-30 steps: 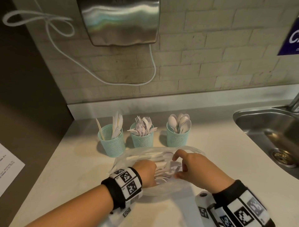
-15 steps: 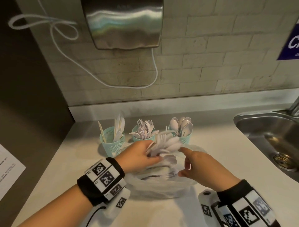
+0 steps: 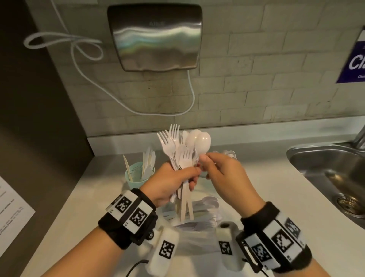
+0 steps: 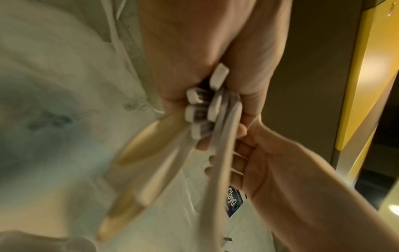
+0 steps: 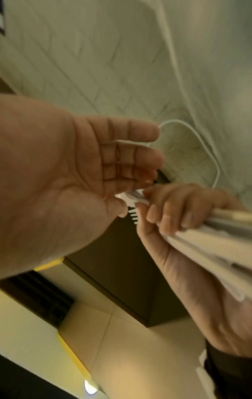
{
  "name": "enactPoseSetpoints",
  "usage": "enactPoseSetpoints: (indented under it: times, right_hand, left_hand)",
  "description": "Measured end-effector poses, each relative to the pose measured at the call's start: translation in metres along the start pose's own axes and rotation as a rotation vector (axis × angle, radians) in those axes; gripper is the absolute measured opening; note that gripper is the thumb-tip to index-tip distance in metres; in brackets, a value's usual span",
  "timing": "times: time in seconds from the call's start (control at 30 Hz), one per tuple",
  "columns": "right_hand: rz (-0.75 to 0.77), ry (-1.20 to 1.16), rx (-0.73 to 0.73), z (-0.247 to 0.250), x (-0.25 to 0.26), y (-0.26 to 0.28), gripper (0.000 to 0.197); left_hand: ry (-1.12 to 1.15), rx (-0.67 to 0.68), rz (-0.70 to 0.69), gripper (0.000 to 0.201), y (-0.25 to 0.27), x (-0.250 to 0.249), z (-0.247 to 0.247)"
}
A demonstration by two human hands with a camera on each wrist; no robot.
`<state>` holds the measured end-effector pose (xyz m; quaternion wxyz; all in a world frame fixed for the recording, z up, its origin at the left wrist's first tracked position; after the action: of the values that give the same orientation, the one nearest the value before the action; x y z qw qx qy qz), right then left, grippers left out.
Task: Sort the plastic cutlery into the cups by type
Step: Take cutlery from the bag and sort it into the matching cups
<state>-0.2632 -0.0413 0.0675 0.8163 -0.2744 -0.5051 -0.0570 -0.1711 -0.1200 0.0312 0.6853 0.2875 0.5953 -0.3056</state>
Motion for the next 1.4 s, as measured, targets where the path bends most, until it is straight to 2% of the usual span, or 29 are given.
enactPoseSetpoints:
  times: [0.13,0.23,0.37,0.53,0.63,0.73,0.83,0.93,1.07,1.2,1.3,1.4]
  right_hand:
    - [-0.077,-0.174,-0.032,-0.012,-0.011,-0.006,0.026]
    - [-0.149,-0.391,-0.061,-0.018,-0.021,-0.006,0.021]
    - [-0.154,-0.442,-0.137,-0.012,-0.028,-0.007,0.015]
    - [-0.229,-0.554,-0.123,-0.018,-0.032,-0.006,0.019]
    - [-0.258,-0.6,-0.046,-0.027,-0.027,-0.002,0.023]
    - [-0.299,-0.626,-0.069,-0.027,-0.029,-0.001,0.023]
    - [-0.285,-0.638,-0.123,-0.023,-0.031,-0.003,0.029]
    - [-0.284,-0.675,-0.184,-0.017,-0.033,-0.005,0.024]
    - [-0.278,-0.789,-0.182,-0.009,-0.029,-0.007,0.026]
    - [-0.23,-0.939,-0.245,0.012,-0.027,-0.011,0.02]
    - [-0.184,-1.046,-0.272,0.037,-0.026,-0.019,0.014]
    - [-0.187,-1.122,-0.255,0.057,-0.031,-0.029,0.018]
  left_hand:
    - [-0.006,0.035,-0.028,0.016,0.003,-0.001,-0.006]
    - [0.013,0.044,-0.02,0.019,0.005,0.001,-0.006]
    - [0.067,0.034,0.01,0.013,0.01,0.009,-0.002]
    - [0.092,0.017,0.021,0.018,0.01,0.016,0.0]
    - [0.054,0.049,0.004,0.016,0.012,0.014,-0.004]
    - [0.035,0.069,0.004,0.016,0.013,0.014,-0.006]
    - [0.022,0.068,-0.002,0.016,0.013,0.015,-0.005]
    - [-0.022,0.065,0.005,0.016,0.015,0.018,-0.004]
    - [-0.007,0.094,-0.029,0.029,0.016,0.019,-0.006]
    - [-0.049,0.068,0.01,0.012,0.015,0.023,-0.002]
    - [-0.056,0.034,0.006,0.015,0.013,0.026,0.004]
    - [-0.028,-0.017,0.004,0.018,0.012,0.025,0.008]
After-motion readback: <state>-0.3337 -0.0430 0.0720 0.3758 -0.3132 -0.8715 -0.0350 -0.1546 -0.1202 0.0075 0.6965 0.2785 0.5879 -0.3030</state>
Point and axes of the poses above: each hand's wrist, its own y-axis away from the middle knuckle, its own z-axis out of the back of the hand, x = y × z, the point moved 7 cm from there along -y, towards the middle knuckle, and after that the axes turned 14 degrees about -y, right-handed, at the moved point
